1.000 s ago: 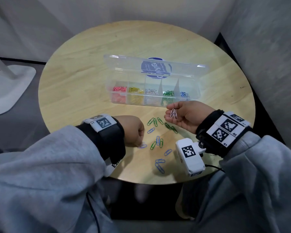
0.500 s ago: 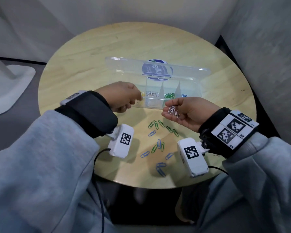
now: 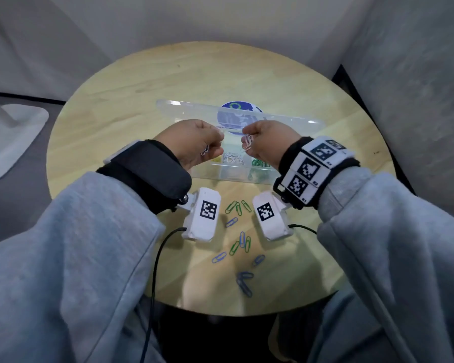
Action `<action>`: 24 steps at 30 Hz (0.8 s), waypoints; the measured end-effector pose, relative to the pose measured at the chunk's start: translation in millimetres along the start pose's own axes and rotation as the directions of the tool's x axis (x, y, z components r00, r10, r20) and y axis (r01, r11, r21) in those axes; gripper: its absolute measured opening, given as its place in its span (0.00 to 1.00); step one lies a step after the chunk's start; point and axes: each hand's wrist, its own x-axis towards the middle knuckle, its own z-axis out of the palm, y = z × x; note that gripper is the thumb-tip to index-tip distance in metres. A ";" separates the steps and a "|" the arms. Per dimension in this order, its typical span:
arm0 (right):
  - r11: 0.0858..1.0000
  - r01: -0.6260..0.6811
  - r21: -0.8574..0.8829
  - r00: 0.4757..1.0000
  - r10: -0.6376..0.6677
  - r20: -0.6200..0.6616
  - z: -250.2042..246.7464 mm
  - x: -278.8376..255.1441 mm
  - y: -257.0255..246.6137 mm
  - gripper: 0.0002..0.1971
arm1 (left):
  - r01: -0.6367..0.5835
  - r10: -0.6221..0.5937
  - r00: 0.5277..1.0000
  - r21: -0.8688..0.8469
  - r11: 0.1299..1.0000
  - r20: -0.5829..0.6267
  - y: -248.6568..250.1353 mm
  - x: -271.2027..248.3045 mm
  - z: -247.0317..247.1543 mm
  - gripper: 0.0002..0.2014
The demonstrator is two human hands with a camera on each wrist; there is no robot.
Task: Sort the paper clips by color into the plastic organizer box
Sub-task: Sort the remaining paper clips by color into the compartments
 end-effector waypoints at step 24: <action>0.904 0.129 -0.407 0.972 -0.034 0.233 -38.3 -46.9 79.6 0.13 | -0.103 0.098 0.991 0.046 0.994 0.095 -2.4 -3.5 11.1 0.08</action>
